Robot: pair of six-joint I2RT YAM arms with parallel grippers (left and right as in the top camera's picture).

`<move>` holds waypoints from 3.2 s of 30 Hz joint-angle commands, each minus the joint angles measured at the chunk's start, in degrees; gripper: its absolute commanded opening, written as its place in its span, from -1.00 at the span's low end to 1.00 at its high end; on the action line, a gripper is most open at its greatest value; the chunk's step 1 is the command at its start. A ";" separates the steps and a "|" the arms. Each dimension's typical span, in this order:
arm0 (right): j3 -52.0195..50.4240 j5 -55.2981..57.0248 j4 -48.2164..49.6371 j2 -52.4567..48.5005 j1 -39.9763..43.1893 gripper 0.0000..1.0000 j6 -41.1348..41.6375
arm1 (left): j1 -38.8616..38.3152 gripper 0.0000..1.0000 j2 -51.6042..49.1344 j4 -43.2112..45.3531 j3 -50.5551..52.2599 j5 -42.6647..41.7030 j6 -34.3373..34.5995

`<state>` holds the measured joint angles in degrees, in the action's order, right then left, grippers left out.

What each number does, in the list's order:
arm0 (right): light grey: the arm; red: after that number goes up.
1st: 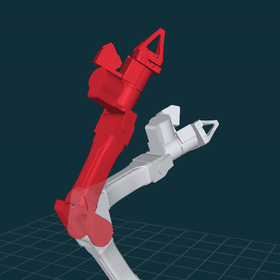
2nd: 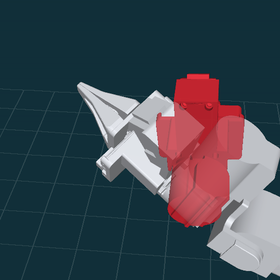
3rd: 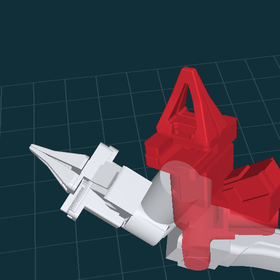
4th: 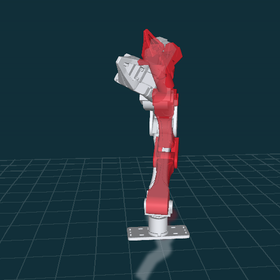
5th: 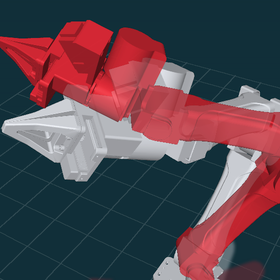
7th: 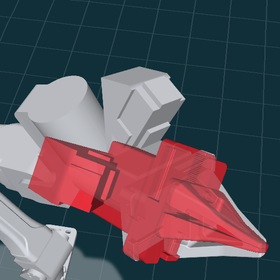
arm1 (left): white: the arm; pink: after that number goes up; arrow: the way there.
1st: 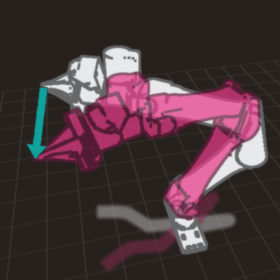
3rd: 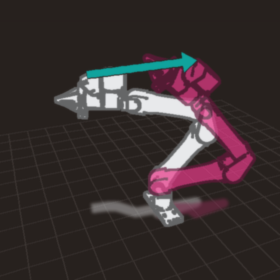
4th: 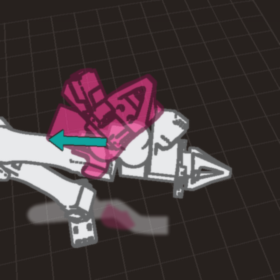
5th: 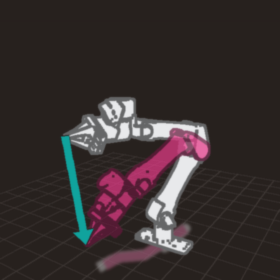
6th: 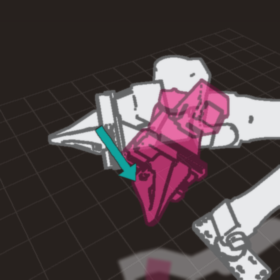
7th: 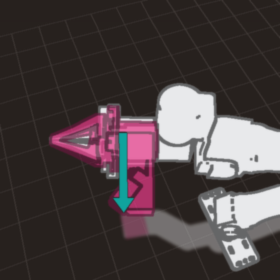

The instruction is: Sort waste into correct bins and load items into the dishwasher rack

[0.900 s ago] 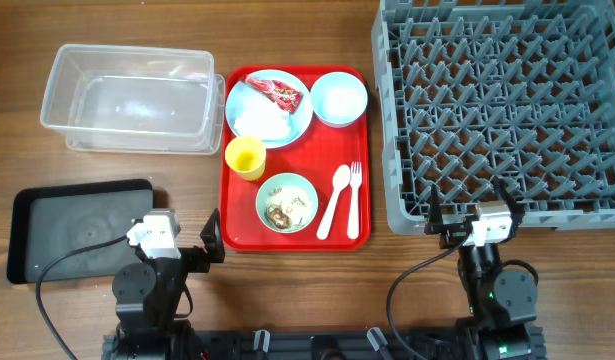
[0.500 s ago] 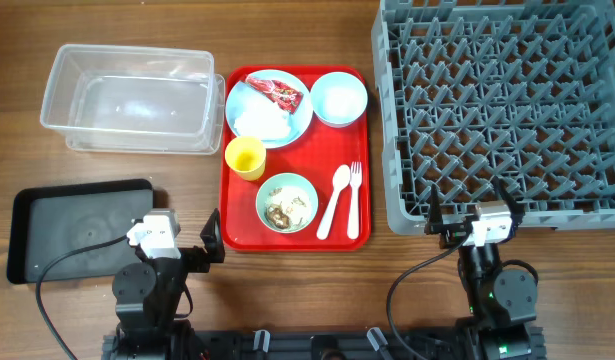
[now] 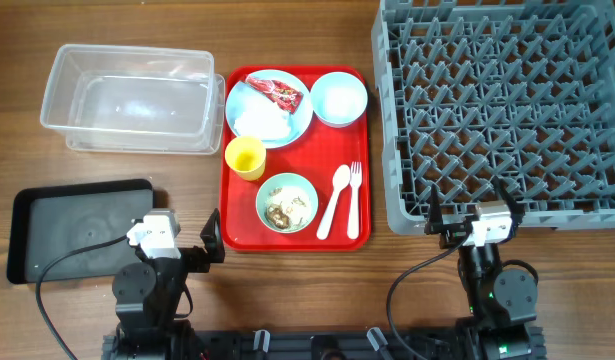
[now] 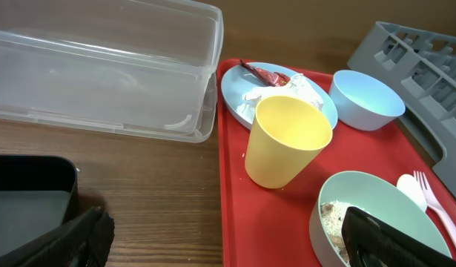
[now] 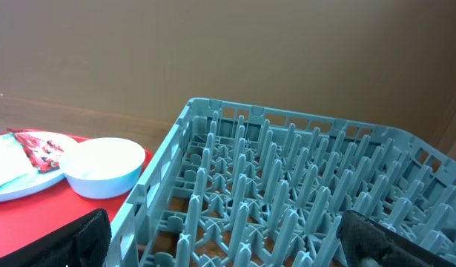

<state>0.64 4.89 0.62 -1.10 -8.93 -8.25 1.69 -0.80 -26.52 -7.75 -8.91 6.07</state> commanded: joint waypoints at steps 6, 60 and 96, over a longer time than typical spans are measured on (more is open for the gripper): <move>-0.28 -1.16 0.13 0.50 -0.22 1.00 -0.68 | 0.46 1.00 0.42 0.22 0.13 -0.66 -0.94; -0.28 -1.16 0.13 0.50 -0.22 1.00 -0.66 | -2.03 0.99 -45.07 -7.72 -45.79 -8.17 -0.13; -0.28 -1.16 0.13 0.50 -0.22 1.00 -0.66 | -25.99 1.00 -102.38 2.91 -66.77 13.46 -9.49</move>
<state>0.45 4.67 0.49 -1.10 -8.93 -8.27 -25.54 -99.88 -24.49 -73.58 4.84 -2.63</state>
